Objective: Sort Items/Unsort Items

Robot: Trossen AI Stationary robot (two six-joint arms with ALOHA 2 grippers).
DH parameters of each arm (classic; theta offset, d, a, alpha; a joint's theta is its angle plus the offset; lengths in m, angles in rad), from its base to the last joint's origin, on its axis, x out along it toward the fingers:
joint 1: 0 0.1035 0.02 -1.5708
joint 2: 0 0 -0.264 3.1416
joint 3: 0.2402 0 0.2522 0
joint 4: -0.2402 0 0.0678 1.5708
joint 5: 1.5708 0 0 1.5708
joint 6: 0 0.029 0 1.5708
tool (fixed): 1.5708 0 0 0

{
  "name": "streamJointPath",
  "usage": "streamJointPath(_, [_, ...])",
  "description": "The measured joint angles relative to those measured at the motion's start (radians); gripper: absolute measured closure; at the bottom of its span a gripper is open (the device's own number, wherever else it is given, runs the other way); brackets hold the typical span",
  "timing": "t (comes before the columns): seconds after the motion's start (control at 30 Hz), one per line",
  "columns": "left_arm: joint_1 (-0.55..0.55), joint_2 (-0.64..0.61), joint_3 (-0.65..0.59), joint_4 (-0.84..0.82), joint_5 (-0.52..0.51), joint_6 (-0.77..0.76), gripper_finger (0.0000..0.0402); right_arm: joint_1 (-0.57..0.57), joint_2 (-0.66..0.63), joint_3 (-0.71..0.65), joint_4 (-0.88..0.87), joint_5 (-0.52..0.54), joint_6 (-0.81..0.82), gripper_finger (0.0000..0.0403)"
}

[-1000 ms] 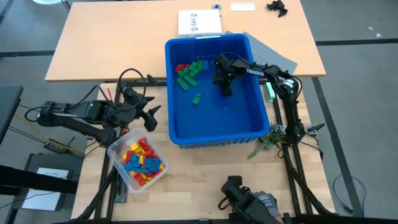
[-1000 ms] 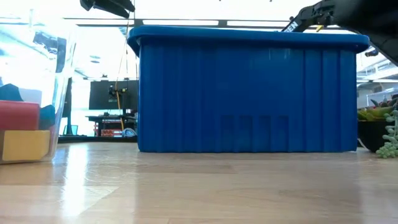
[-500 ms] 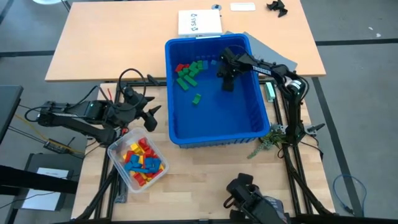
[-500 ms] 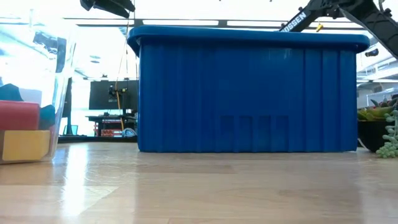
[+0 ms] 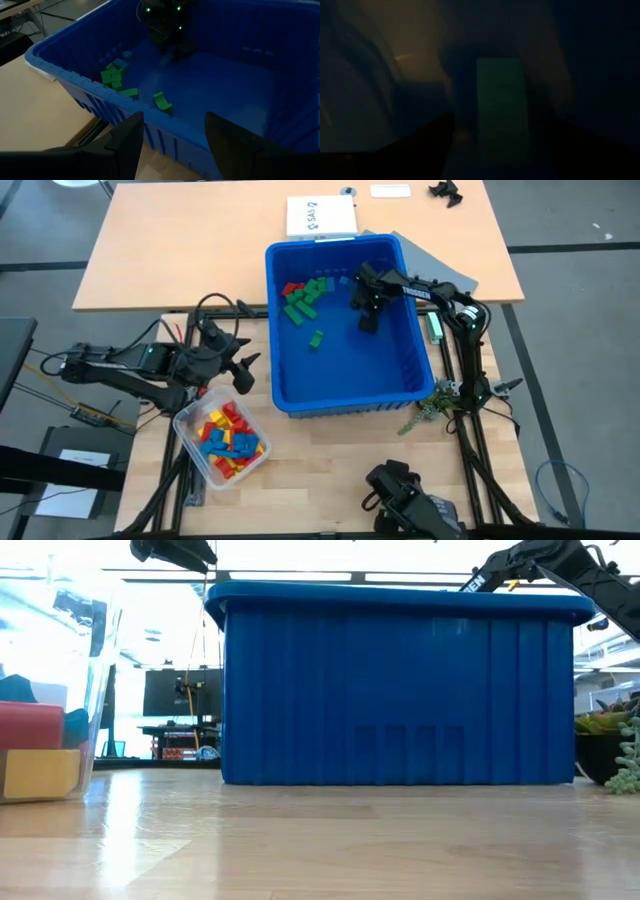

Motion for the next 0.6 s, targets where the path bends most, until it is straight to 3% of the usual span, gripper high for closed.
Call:
streamJointPath(0.2, [0.000, 0.004, -0.034, 0.003, 0.000, -0.002, 0.0183, -0.008, 0.011, -0.006, 0.006, -0.030, -0.023, 0.0147])
streamJointPath(0.4, [0.000, 0.004, -0.036, 0.034, 0.000, 0.004, 0.0183, -0.002, 0.015, 0.018, -0.018, -0.029, -0.085, 0.0277])
streamJointPath(0.6, [0.000, 0.003, -0.029, 0.098, 0.000, 0.052, 0.0183, 0.015, 0.023, 0.134, -0.099, -0.017, -0.056, 0.0276])
